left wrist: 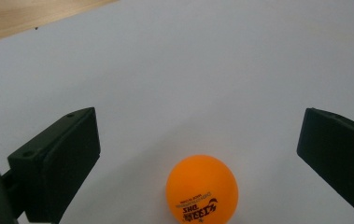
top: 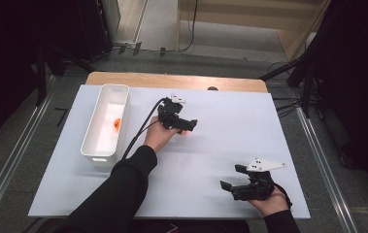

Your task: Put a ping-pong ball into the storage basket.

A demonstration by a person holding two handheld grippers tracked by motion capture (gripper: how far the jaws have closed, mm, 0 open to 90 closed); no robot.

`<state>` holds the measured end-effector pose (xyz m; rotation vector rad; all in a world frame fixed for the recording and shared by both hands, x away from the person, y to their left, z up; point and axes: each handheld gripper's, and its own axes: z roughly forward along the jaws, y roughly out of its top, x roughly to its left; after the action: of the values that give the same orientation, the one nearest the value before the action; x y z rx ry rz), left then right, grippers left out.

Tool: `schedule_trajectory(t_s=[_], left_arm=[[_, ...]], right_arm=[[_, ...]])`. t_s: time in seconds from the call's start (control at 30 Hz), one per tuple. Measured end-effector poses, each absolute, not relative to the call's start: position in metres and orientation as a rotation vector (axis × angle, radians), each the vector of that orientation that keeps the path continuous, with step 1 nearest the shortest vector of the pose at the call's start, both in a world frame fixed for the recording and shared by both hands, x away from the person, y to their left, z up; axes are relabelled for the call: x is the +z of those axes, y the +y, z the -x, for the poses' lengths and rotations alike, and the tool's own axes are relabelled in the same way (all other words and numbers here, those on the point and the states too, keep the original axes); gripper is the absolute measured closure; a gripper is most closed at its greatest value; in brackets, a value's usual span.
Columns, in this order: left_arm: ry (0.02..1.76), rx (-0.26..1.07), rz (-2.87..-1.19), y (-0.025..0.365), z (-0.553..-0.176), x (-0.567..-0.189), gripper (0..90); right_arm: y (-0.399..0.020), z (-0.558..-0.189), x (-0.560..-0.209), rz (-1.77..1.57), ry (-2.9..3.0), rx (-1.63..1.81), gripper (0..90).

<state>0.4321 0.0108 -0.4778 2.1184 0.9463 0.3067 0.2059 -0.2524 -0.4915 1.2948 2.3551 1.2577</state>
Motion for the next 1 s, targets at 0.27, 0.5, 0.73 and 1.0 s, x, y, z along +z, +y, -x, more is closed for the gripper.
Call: schedule_trajectory(t_s=[0.27,0.5,0.73,1.0], left_arm=[[0.948,0.299,-2.127,0.009,-0.431,-0.485,0.0],[0.963,0.291,-2.129,0.011,-0.43,-0.494,0.0],[0.952,0.291,-2.152,0.012,-0.428,-0.5,0.0],[0.952,0.302,-2.156,0.013,-0.425,-0.508,0.0]], right_arm=[[-0.252,-0.206,-0.492,-1.301,2.36,1.257,11.9],[-0.252,-0.206,-0.492,-1.301,2.359,1.258,11.9],[-0.252,-0.206,-0.492,-1.297,2.361,1.255,11.9],[-0.252,-0.206,-0.492,-1.297,2.359,1.255,11.9]])
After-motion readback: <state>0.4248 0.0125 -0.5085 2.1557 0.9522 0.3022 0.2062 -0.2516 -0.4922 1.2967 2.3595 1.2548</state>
